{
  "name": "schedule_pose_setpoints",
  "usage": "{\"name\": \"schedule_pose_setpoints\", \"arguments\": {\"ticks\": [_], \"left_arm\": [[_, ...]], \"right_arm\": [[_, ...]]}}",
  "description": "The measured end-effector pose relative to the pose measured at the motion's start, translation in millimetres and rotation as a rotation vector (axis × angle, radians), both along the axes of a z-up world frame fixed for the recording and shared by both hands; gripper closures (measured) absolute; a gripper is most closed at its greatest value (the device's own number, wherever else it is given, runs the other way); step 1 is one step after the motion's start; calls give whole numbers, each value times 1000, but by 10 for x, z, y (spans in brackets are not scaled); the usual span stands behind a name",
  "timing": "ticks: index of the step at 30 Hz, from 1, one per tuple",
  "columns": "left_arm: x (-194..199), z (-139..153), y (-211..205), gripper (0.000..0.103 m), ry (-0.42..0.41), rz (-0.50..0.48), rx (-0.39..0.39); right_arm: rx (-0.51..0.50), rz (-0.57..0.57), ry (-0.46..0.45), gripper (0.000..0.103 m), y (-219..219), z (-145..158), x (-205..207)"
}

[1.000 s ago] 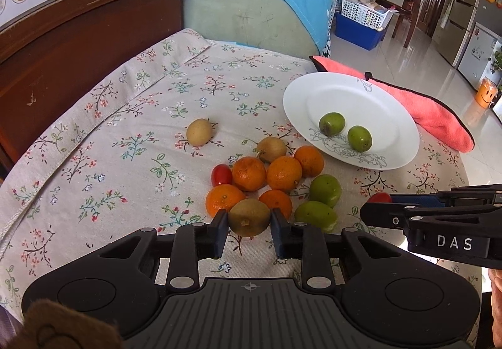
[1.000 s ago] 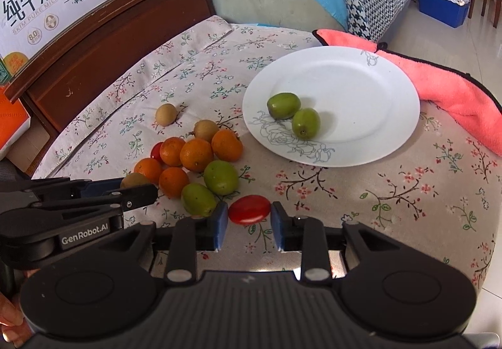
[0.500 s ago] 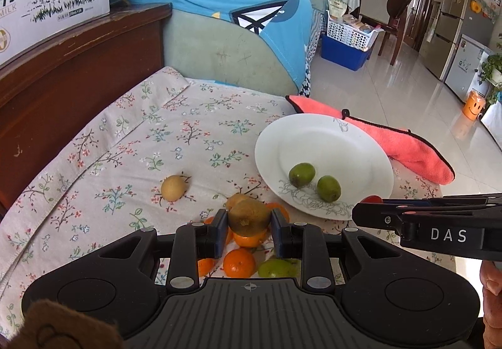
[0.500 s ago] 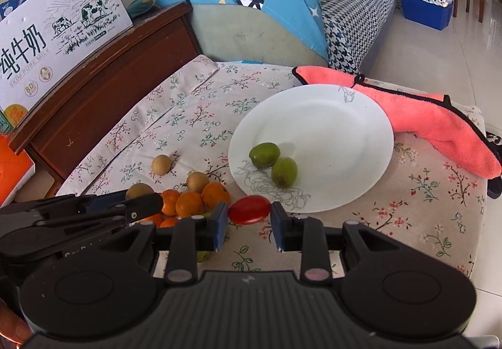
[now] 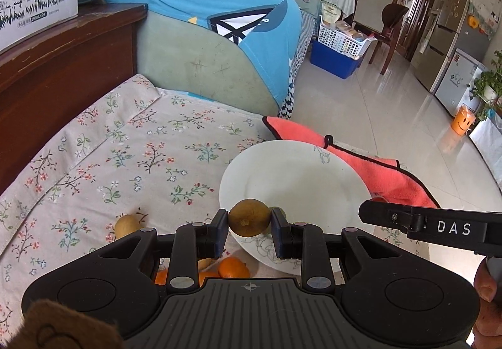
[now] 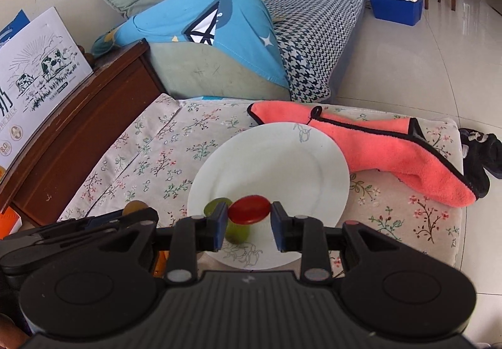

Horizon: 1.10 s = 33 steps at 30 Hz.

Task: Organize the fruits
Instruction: 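Carry the tomato and kiwi over the plate and open both grippers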

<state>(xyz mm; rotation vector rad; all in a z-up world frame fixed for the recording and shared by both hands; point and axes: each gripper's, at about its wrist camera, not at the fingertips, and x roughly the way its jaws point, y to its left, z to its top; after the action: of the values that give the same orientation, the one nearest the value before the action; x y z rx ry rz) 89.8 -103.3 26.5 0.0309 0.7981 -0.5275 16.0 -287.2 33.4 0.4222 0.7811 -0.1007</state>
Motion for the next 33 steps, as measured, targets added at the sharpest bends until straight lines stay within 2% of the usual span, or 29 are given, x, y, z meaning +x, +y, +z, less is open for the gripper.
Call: {"name": "schedule_pose_setpoints", "arguments": {"ticks": [13,18,28,33], "left_arm": [[379,-175,-275,77,15,-16,-2],[494,-273,-351,77,36,-12,4],[656,-449,-471,76,76,-5,30],[645,-425,-495,74,74,-2,20]], "right_arm": [[28,-76,62,73,-177,-188,200],[85,-101,100,73,-246,-316,276],[120,-143,151,73,-294,-510,410],[134,-180,153,71,-354,-555,447]]}}
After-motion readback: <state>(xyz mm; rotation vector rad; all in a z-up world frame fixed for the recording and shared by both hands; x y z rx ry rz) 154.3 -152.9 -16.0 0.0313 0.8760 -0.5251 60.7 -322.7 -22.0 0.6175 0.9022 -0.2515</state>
